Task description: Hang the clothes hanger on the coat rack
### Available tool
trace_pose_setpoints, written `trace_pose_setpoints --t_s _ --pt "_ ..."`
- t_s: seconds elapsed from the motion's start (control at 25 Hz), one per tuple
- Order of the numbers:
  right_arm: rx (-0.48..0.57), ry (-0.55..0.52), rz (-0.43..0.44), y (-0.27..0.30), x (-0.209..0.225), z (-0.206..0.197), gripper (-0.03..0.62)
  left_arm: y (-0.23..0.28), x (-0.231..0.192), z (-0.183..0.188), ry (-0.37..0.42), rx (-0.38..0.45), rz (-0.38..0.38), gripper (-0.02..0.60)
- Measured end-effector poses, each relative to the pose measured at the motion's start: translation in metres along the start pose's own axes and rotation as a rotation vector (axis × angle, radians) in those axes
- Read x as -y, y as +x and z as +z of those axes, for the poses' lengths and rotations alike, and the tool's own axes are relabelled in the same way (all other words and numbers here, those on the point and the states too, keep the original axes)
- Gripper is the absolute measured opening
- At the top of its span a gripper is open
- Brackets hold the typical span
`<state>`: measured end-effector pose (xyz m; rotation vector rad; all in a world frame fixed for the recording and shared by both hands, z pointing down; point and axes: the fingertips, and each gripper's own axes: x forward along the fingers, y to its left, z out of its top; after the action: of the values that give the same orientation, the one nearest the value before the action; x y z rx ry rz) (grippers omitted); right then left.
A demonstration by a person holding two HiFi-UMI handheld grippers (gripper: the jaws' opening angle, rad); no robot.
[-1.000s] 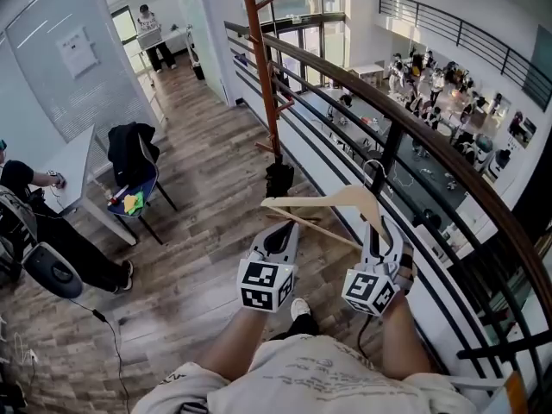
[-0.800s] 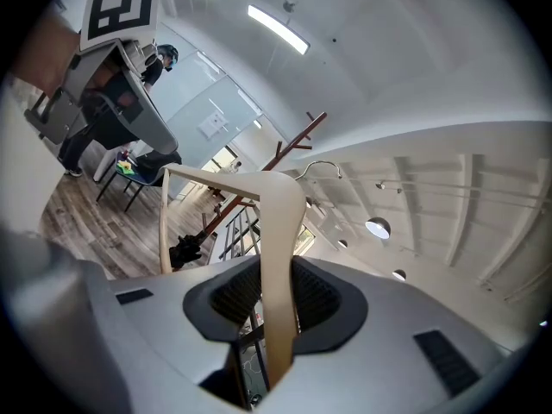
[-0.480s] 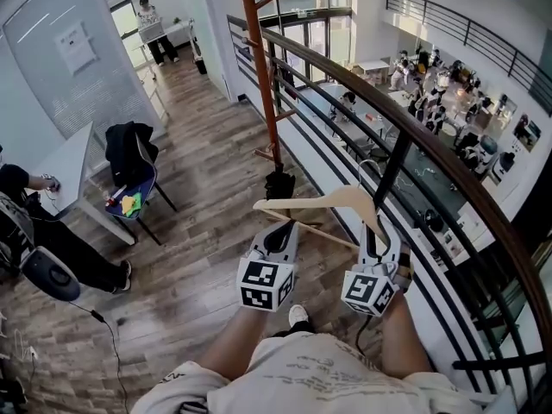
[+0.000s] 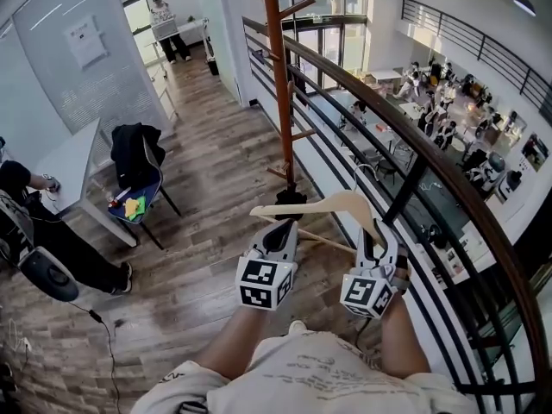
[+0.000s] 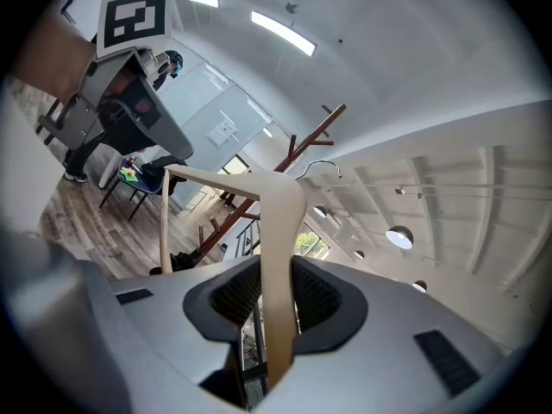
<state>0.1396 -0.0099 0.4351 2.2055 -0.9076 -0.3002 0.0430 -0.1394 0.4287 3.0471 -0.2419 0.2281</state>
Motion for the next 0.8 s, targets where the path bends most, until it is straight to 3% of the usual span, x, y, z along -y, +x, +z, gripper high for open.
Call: trace_pose_setpoints --t_s 0.8 --pt "0.026 0.006 0.042 0.101 -0.033 0.031 0.101 0.051 -0.092 0.007 -0.013 -0.004 0.031 0.003"
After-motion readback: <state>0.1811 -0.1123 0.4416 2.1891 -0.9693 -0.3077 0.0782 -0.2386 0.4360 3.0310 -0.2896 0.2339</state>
